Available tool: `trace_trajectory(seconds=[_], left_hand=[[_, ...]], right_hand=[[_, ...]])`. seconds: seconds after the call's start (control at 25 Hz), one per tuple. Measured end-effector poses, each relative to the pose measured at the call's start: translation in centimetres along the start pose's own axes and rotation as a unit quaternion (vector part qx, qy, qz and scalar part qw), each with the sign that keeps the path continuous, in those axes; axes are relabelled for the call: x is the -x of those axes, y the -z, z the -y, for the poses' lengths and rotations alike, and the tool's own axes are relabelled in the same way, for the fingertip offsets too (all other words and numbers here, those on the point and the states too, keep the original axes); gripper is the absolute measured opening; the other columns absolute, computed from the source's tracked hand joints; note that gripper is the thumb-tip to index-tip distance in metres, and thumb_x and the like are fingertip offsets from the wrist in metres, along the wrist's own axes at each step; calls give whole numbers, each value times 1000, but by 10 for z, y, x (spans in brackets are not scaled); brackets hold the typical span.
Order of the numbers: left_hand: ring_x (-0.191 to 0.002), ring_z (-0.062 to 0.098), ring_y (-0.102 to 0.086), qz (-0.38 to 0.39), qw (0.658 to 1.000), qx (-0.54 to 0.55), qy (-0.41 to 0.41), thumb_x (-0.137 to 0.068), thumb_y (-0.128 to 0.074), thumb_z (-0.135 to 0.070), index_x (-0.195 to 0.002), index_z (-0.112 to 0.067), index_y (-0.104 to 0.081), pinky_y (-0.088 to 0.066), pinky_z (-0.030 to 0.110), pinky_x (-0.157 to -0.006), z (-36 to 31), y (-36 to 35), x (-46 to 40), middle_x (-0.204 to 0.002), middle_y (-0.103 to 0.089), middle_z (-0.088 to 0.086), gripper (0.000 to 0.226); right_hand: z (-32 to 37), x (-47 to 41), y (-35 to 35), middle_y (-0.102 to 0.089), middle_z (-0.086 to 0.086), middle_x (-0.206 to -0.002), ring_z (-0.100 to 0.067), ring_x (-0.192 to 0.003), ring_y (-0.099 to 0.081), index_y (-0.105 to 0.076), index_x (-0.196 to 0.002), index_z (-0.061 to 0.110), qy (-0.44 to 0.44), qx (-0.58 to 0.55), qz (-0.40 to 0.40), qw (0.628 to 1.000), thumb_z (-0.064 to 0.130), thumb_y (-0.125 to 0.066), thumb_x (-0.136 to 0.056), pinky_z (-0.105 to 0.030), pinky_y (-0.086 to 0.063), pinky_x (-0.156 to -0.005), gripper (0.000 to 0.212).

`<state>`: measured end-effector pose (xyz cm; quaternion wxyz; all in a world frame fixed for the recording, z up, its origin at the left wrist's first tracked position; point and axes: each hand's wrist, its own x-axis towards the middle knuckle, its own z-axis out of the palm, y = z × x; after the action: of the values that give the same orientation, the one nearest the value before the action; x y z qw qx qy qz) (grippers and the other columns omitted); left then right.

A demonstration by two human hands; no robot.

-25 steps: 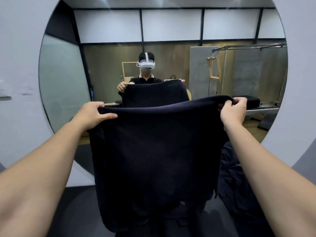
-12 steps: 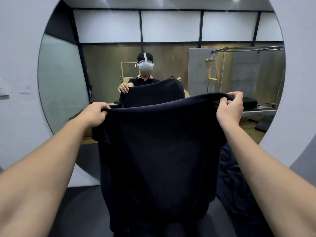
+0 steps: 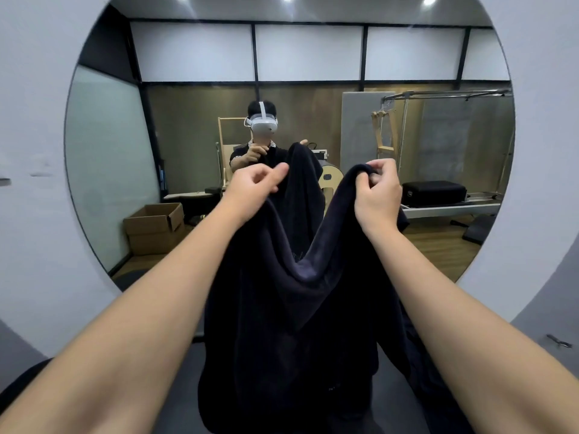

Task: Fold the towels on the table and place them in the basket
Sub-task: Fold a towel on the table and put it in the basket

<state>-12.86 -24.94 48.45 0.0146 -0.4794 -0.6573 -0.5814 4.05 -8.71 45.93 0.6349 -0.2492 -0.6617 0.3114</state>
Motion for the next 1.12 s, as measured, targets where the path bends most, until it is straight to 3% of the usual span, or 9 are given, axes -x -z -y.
trace_trajectory(seconds=[0.08, 0.2, 0.32, 0.4, 0.44, 0.56, 0.68, 0.84, 1.12], left_hand=[[-75, 1, -62, 31, 999, -27, -19, -76, -61, -72, -86, -30, -71, -46, 11, -74, -15, -24, -2, -85, -73, -5, 45], [-81, 3, -66, 58, 998, -19, -35, -73, -72, -64, -94, -33, -71, -51, 20, -80, -24, -46, -4, -89, -74, -3, 38], [-76, 8, -63, 72, 995, -4, -63, -79, -79, -50, -95, -23, -71, -51, 24, -73, -28, -62, -3, -89, -75, 5, 33], [-67, 3, -54, 60, 996, 8, -69, -93, -71, -34, -85, -20, -69, -45, 23, -66, -28, -65, -4, -75, -69, 1, 16], [-62, 2, -49, 51, 997, 7, -65, -99, -64, -28, -79, -19, -66, -41, 24, -62, -26, -64, -5, -69, -62, -3, 22], [-67, 10, -46, 8, 999, 45, 2, -105, -52, -30, -77, -15, -62, -37, 31, -66, -14, -56, -11, -71, -53, 0, 32], [-89, 12, -65, -48, 975, 193, 104, -108, -45, -31, -100, -18, -71, -52, 29, -79, -12, -47, -12, -97, -72, -2, 30], [-99, 17, -72, -84, 945, 284, 140, -109, -43, -29, -116, -13, -71, -58, 30, -80, -18, -35, -15, -105, -76, 4, 33], [-107, 25, -71, -58, 930, 341, 123, -107, -44, -25, -136, -5, -60, -58, 34, -84, -13, -28, -17, -124, -70, 17, 38]], right_hand=[[8, 5, -10, -62, 17, -77, 1, -74, -61, -53, -100, 22, 11, -34, 26, 999, 17, -58, -97, -29, -49, -75, 8], [16, 7, -16, -73, 2, -77, -17, -77, -71, -53, -95, 27, 28, -106, 77, 991, 18, -58, -93, -43, -58, -79, 10], [17, 7, -14, -76, -3, -77, -20, -78, -74, -54, -95, 27, 19, -141, 141, 980, 13, -59, -93, -46, -60, -80, 14], [15, 5, -10, -76, -8, -74, -24, -72, -72, -57, -98, 27, 16, -156, 155, 975, 18, -63, -89, -49, -60, -78, 14], [13, 5, -7, -76, -10, -75, -22, -71, -71, -58, -102, 24, 4, -171, 162, 972, 17, -65, -90, -48, -59, -79, 16], [9, 2, -2, -72, -6, -92, -18, -83, -68, -57, -109, 20, -74, -225, 157, 959, 12, -67, -93, -45, -60, -83, 20], [-3, 3, 4, -66, -6, -99, -19, -82, -63, -61, -99, 20, -187, -134, 133, 964, 34, -65, -97, -44, -63, -78, 15], [-17, 18, 4, -72, -6, -104, -24, -82, -68, -69, -104, 12, -350, -54, 300, 886, 73, -53, -90, -37, -58, -72, 65], [-18, 29, -21, -72, -8, -112, -24, -95, -71, -64, -128, 8, -424, -189, 363, 808, 73, -61, -85, -34, -59, -68, 78]])
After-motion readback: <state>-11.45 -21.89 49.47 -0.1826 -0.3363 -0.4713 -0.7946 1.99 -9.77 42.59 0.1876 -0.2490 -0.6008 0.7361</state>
